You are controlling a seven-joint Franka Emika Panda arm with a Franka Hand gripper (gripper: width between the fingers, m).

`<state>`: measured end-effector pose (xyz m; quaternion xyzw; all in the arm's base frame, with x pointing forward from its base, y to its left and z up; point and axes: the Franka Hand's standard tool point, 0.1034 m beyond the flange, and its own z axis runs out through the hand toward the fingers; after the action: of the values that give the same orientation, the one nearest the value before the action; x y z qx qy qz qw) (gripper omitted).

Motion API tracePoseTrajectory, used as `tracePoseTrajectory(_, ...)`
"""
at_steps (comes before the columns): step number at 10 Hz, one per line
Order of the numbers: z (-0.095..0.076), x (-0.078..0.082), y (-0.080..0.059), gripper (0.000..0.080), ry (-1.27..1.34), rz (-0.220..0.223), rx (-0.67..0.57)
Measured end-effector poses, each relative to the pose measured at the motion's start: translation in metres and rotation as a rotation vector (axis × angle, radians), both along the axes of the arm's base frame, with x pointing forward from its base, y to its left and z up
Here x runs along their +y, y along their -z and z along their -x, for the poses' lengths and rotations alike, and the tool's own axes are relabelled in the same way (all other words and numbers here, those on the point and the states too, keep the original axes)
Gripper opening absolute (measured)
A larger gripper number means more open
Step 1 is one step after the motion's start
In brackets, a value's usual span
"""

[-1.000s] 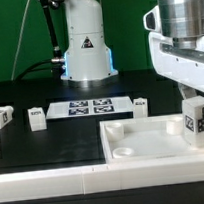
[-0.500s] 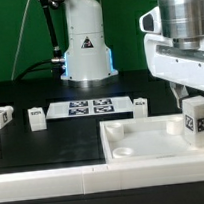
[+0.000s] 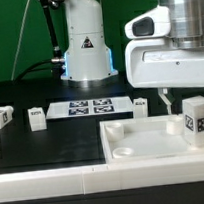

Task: Assemble one leg

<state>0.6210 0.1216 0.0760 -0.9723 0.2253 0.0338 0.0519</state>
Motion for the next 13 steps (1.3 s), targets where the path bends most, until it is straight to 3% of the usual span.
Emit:
tracePoseTrajectory(2, -0.0007, -0.0087, 0.0022, 0.0649, -0.224, -0.01, -0.026)
tracePoseTrajectory(6, 0.0004, -0.0078, 0.0032, 0.0649, -0.482, -0.018, -0.055)
tracePoseTrajectory(8, 0.0004, -0.0078, 0.0032, 0.0377, -0.483, -0.019, -0.055)
tracePoseTrajectory(9, 0.0004, -0.0075, 0.0032, 0.0287, -0.461, -0.019, -0.053)
tracePoseTrajectory(11, 0.0004, -0.0075, 0.0032, 0.0288, -0.448, -0.019, -0.051)
tracePoseTrajectory(13, 0.0003, -0.007, 0.0037, 0.0288, -0.245, -0.012, -0.031)
